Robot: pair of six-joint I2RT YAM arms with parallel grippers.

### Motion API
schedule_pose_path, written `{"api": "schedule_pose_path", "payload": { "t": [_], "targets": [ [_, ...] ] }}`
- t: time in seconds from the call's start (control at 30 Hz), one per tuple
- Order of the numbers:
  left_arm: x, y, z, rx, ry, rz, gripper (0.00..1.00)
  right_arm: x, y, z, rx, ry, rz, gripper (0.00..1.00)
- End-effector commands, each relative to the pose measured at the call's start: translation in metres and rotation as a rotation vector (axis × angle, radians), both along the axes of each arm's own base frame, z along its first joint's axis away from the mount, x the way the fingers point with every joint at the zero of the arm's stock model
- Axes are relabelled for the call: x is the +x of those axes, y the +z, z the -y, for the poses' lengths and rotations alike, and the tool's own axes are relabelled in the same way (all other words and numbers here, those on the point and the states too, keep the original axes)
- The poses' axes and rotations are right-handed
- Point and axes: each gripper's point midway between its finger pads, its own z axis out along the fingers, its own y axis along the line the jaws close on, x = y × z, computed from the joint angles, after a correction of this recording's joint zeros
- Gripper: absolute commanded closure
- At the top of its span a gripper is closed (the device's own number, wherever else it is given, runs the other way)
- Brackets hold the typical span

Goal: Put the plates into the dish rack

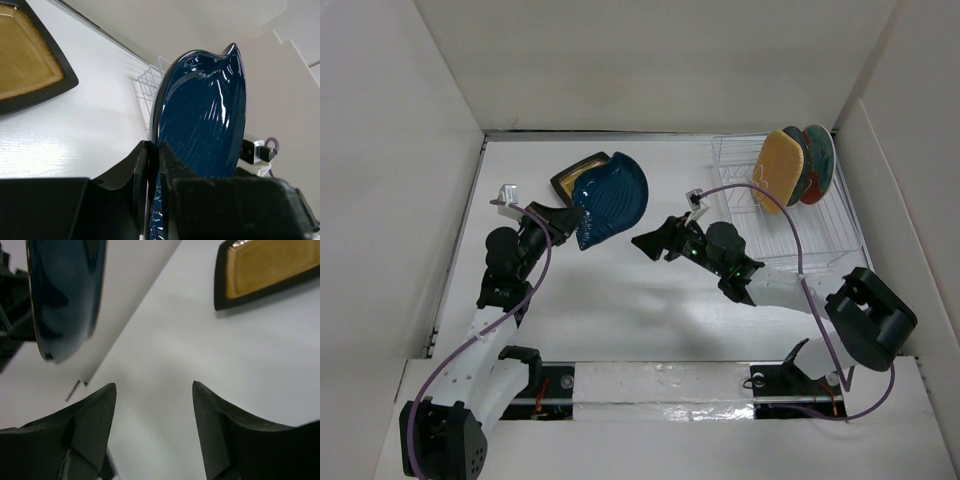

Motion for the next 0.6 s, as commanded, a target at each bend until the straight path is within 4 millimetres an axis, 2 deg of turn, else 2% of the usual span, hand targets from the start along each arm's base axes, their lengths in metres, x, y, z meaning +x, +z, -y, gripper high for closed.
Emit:
{"api": "schedule_pose_path", "payload": {
  "t": [0.0, 0.03, 0.07, 0.1, 0.13, 0.17, 0.23, 0.3, 0.33, 0.37, 0.4, 0.43, 0.47, 0.57],
  "targets": [
    [-0.011, 0.094, -0.001, -0.077, 0.000, 0.282, 1.00, -0.024, -0.003, 0.004, -0.054, 0.032, 0.059, 0.34],
    [-0.010, 0.095, -0.003, -0.075, 0.013, 0.284, 1.00, -0.030, -0.002, 0.005, -0.063, 0.034, 0.070, 0.36],
    [-0.010, 0.094, -0.003, -0.074, 0.018, 0.281, 1.00, -0.037, 0.011, 0.007, -0.047, 0.042, 0.103, 0.44],
    [-0.009, 0.093, -0.004, -0.076, 0.019, 0.281, 1.00, -0.046, 0.011, 0.007, -0.064, 0.056, 0.118, 0.50],
    [-0.009, 0.090, -0.003, -0.082, 0.018, 0.273, 1.00, -0.045, 0.018, 0.011, -0.059, 0.039, 0.134, 0.50],
    [-0.009, 0.090, -0.003, -0.086, 0.016, 0.273, 1.00, -0.050, 0.035, 0.014, -0.031, 0.034, 0.163, 0.47],
    [-0.008, 0.085, -0.001, -0.096, 0.003, 0.265, 1.00, -0.045, 0.053, 0.020, 0.000, -0.015, 0.188, 0.31],
    [-0.009, 0.084, 0.000, -0.099, -0.002, 0.262, 1.00, -0.041, 0.067, 0.022, 0.016, -0.036, 0.217, 0.11],
    [-0.009, 0.083, 0.000, -0.097, -0.002, 0.261, 1.00, -0.038, 0.084, 0.018, 0.034, -0.039, 0.240, 0.08],
    [-0.009, 0.082, 0.000, -0.090, -0.001, 0.261, 1.00, -0.035, 0.089, 0.015, 0.035, -0.040, 0.247, 0.07],
    [-0.010, 0.081, -0.001, -0.089, 0.001, 0.259, 1.00, -0.030, 0.082, 0.009, 0.013, -0.037, 0.223, 0.05],
    [-0.011, 0.080, -0.001, -0.086, 0.003, 0.259, 1.00, -0.020, 0.084, 0.009, 0.011, -0.071, 0.209, 0.05],
    [-0.011, 0.081, -0.002, -0.081, 0.005, 0.263, 1.00, -0.015, 0.097, 0.004, 0.031, -0.075, 0.211, 0.05],
    [-0.014, 0.082, -0.002, -0.074, 0.002, 0.271, 1.00, -0.001, 0.093, -0.005, 0.048, -0.103, 0.176, 0.05]
  ]
}}
